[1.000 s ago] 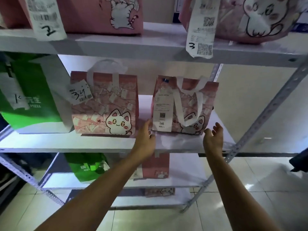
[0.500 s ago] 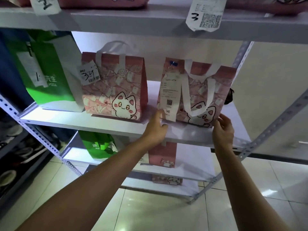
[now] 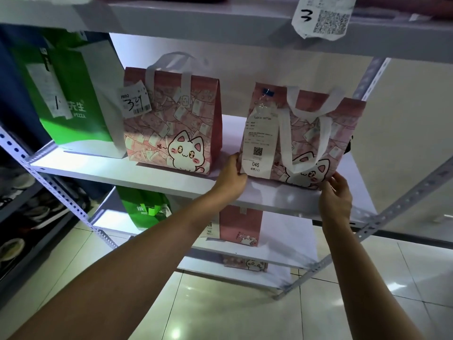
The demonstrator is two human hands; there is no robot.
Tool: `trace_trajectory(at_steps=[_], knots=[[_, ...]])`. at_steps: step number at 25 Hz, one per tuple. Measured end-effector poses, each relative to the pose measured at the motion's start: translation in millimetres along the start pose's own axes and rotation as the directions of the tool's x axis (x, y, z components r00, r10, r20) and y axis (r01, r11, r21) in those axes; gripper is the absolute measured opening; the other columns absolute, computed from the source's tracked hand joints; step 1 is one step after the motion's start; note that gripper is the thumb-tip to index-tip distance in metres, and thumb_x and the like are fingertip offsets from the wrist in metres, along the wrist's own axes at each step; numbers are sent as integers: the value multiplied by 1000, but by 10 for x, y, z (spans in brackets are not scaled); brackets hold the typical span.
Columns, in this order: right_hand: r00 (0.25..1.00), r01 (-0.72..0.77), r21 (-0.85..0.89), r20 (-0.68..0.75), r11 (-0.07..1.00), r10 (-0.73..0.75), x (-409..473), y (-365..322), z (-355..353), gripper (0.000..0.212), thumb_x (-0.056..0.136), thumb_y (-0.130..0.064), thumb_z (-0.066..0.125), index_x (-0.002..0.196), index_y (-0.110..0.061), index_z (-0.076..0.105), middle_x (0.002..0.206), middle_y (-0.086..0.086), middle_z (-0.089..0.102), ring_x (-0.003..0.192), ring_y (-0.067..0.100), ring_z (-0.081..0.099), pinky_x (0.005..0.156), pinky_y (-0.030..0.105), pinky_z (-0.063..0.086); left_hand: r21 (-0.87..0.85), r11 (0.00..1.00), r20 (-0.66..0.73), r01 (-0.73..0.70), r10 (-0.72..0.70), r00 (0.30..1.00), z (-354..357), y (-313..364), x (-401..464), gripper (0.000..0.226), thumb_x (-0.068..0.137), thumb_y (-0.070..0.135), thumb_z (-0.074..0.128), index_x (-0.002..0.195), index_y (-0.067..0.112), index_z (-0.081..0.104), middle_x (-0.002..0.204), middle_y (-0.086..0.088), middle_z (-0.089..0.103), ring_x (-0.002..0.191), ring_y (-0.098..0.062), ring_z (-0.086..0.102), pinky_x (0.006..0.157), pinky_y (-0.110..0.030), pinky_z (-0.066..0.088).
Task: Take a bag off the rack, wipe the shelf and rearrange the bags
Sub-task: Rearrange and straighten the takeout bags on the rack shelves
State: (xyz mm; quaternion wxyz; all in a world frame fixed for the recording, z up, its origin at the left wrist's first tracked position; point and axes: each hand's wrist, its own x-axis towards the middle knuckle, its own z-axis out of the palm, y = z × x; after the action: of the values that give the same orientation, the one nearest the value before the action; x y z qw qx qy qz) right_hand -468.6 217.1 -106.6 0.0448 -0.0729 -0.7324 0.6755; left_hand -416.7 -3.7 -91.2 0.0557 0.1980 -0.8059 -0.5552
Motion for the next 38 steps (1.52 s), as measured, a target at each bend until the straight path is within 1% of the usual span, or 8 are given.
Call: trace_trajectory(at_steps=[5,11,16,20,23,28,33,38], knots=[[999,3,-25,-35,1000,-4,-18,16,-38,40,100,-13,54,139,-15,55,124,1,63,108,13,59,74,8,45,-13,999,69,-39,39,997,-73,-38,-120,53,96,10,55,144,24,37,144,1,52,122,-23,59,103,-48,49],[991,-47,-104,-132,993,33,-341,36,-48,42,100,-20,58,141,-25,52,137,-2,57,116,12,54,95,27,44,36,997,112,-70,65,992,-297,-148,-404,49,99,8,50,143,27,42,145,3,47,103,-28,67,86,-50,58],[976,11,-175,-215,985,-48,-886,199,69,35,99,-17,56,134,-22,58,123,-10,62,112,7,57,104,30,46,29,979,154,-202,195,969,-535,-476,-755,35,98,7,47,125,26,59,128,9,61,97,-11,64,81,-31,57],[976,31,-215,-206,976,-76,-1378,461,278,36,97,-13,56,132,-23,60,125,-5,66,113,9,60,98,24,47,-13,970,210,-243,240,948,-774,-845,-1059,32,97,5,49,117,26,62,114,18,63,103,9,57,86,-12,47],[982,52,-234,-166,971,-93,-1708,678,461,36,97,-14,58,130,-27,60,127,-5,66,115,9,61,91,15,45,-32,971,201,-238,240,950,-882,-1214,-1193,38,94,0,48,113,28,64,116,15,65,108,2,59,90,-17,47],[993,55,-201,-89,978,-74,-1996,895,666,35,96,-11,59,129,-21,64,124,-3,68,116,14,63,103,33,51,-28,988,128,-152,154,980,-1046,-1713,-1446,35,93,-3,47,107,25,64,113,12,68,99,-2,62,77,-11,45],[996,87,-182,-8,979,-90,-1926,1277,879,31,96,-10,58,124,-18,66,109,-15,69,105,1,65,89,8,49,-23,994,65,-110,111,992,-918,-2165,-1365,33,95,-1,47,111,23,64,114,14,67,103,1,61,83,-6,43],[992,126,-147,39,981,-122,-1681,2053,1080,28,95,-8,58,119,-17,69,109,-7,73,104,7,68,96,22,53,-28,995,24,-92,93,995,-525,-2868,-1096,34,96,0,48,112,25,65,112,16,67,100,3,61,81,-7,43]])
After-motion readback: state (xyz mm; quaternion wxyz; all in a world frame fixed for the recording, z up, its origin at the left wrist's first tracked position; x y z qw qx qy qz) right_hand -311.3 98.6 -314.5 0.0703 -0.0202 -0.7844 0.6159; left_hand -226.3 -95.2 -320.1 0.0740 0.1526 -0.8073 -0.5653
